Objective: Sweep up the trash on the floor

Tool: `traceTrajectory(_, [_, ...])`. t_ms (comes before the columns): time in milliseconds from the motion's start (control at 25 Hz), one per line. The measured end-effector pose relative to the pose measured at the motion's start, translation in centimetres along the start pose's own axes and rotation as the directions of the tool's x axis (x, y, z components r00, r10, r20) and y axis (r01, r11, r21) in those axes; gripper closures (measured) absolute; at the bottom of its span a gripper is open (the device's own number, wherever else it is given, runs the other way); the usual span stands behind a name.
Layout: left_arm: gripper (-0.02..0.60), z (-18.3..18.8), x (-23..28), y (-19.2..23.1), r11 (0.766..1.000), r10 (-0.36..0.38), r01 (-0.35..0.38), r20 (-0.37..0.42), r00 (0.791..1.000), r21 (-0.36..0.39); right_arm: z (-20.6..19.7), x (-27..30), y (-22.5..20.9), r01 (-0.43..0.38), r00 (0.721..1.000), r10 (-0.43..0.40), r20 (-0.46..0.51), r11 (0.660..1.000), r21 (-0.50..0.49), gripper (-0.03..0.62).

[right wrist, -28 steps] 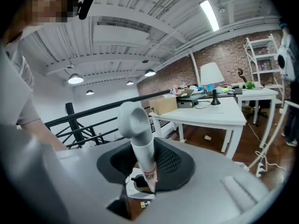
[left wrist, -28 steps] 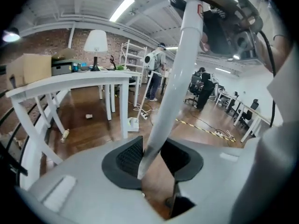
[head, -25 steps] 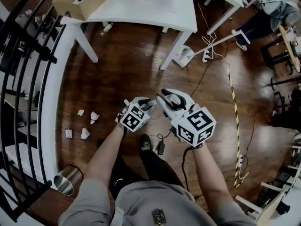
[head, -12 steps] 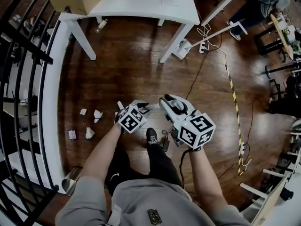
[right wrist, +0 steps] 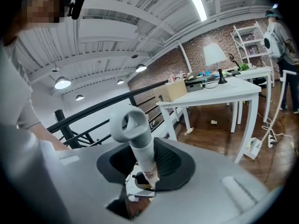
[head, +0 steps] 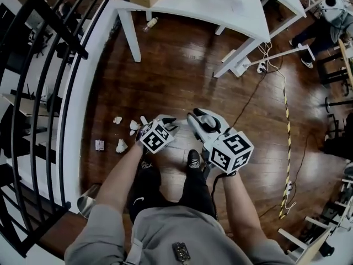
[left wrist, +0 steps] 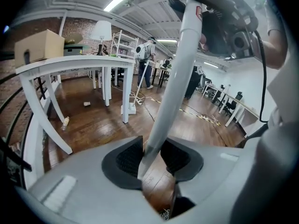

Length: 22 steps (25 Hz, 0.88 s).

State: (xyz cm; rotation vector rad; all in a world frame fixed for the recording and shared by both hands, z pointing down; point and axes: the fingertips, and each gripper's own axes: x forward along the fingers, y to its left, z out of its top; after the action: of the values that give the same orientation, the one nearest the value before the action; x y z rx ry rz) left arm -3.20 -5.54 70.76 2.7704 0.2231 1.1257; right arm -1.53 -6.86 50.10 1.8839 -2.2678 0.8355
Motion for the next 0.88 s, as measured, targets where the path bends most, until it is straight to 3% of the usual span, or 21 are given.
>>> traceTrajectory(320, [0.459, -6.6, -7.9, 4.1, 0.993, 0.101, -0.103, -0.034, 0.994, -0.061, -0.8, 6.2, 7.4, -0.103, 0.994, 0.103, -0.042, 0.995, -0.006, 0.503])
traceTrajectory(480, [0.459, -7.7, -13.0, 7.1, 0.980, 0.179, -0.177, 0.008, 0.984, -0.095, 1.5, 9.6, 11.8, -0.174, 0.984, 0.172, -0.040, 0.983, -0.052, 0.505])
traceTrajectory(680, [0.460, -6.8, -19.9, 12.3, 0.939, 0.320, -0.302, 0.102, 0.942, -0.162, 6.5, 14.2, 18.6, -0.281, 0.960, 0.277, -0.045, 0.939, -0.199, 0.505])
traceTrajectory(880, [0.460, -7.6, -24.2, 18.1, 0.879, 0.446, -0.404, 0.138, 0.884, -0.253, 8.2, 19.5, 23.3, -0.388, 0.921, 0.375, -0.108, 0.857, -0.339, 0.503])
